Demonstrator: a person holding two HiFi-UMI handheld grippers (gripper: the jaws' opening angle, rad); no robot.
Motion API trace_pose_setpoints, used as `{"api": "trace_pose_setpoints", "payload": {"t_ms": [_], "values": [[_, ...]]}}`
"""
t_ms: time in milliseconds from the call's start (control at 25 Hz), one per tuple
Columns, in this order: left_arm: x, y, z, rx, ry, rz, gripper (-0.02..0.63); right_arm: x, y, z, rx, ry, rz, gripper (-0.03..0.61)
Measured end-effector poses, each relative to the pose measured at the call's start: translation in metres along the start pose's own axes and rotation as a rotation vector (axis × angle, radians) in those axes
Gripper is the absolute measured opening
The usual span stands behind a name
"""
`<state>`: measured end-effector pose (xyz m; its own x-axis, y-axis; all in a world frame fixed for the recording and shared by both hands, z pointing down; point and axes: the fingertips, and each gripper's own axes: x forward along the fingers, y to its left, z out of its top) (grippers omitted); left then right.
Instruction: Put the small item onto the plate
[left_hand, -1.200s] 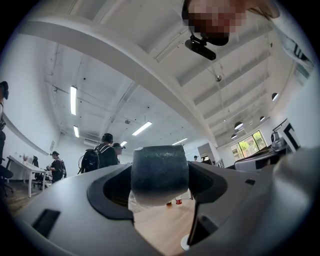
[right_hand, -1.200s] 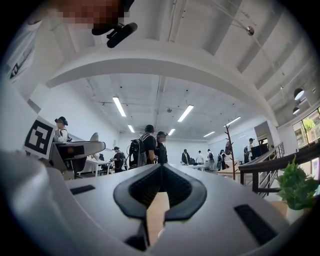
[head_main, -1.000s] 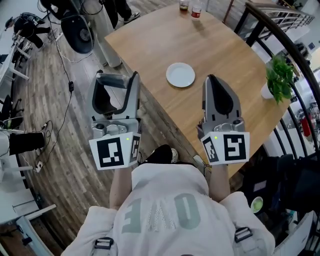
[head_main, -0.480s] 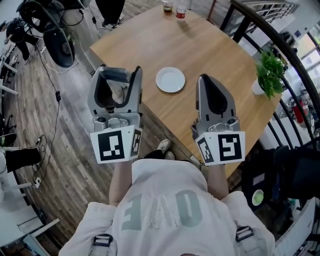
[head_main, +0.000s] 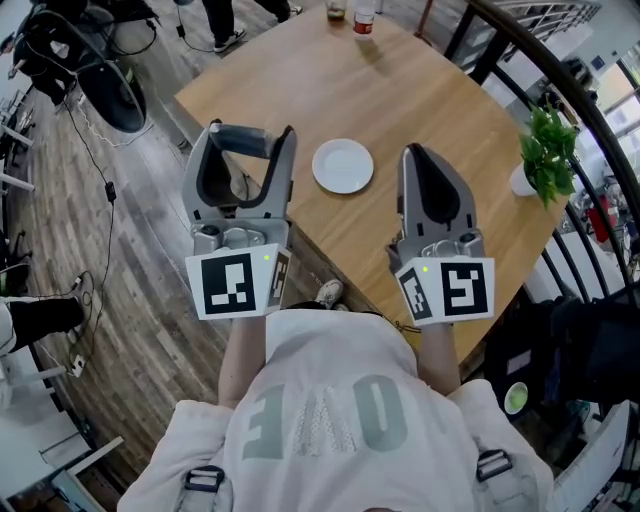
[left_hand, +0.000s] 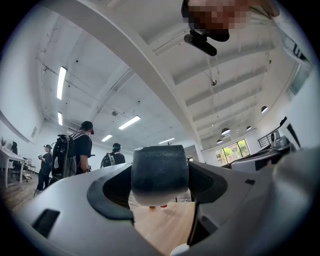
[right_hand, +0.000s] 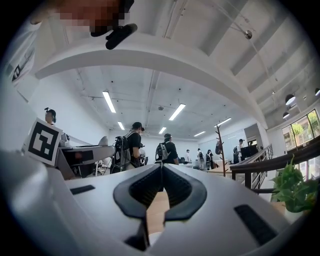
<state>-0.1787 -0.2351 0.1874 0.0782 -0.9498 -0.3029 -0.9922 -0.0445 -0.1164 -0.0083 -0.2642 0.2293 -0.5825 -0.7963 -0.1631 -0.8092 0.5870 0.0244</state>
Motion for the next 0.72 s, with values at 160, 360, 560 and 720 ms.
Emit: {"api": "trace_pose_setpoints", "payload": {"t_ms": [160, 360, 560, 720], "values": [[0.024, -0.007, -0.019, 0.014, 0.069, -0.054, 0.324, 0.015, -0.009, -0.006, 0.012, 0.013, -0.001, 0.023], [0.055, -0.023, -0.064, 0.010, 0.226, -0.143, 0.324, 0.026, -0.022, -0.021, 0.031, 0.042, -0.004, 0.023], [0.075, -0.035, -0.112, 0.015, 0.365, -0.204, 0.324, 0.036, -0.034, -0.042, 0.056, 0.092, -0.018, 0.023], [0.091, -0.051, -0.162, 0.014, 0.485, -0.268, 0.324, 0.043, -0.046, -0.059, 0.066, 0.131, -0.041, 0.023]]}}
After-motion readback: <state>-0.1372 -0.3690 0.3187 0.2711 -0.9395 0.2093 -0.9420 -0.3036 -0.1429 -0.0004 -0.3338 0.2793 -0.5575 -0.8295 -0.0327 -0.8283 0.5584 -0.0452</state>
